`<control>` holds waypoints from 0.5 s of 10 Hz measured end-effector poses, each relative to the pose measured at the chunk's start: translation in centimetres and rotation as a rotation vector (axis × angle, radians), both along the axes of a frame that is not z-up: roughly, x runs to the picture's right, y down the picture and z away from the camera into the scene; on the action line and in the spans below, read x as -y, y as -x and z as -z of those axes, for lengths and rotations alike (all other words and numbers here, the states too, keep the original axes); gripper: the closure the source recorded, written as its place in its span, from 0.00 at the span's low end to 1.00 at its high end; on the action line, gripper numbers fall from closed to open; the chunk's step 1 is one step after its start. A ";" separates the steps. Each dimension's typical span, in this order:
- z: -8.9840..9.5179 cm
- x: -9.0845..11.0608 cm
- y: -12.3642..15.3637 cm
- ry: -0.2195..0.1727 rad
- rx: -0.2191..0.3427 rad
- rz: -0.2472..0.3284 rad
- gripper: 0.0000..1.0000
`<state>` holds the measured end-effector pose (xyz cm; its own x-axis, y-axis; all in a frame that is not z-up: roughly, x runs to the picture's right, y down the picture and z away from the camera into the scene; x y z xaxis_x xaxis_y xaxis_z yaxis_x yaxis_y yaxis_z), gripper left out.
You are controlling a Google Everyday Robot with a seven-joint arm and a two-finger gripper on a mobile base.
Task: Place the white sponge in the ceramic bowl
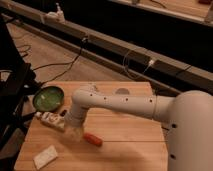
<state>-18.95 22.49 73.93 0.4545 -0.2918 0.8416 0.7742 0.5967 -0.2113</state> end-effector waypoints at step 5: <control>-1.0 -7.5 5.5 0.163 0.135 0.087 0.20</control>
<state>-24.41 30.02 74.93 0.3132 -0.1804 0.9324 0.8491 0.4930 -0.1899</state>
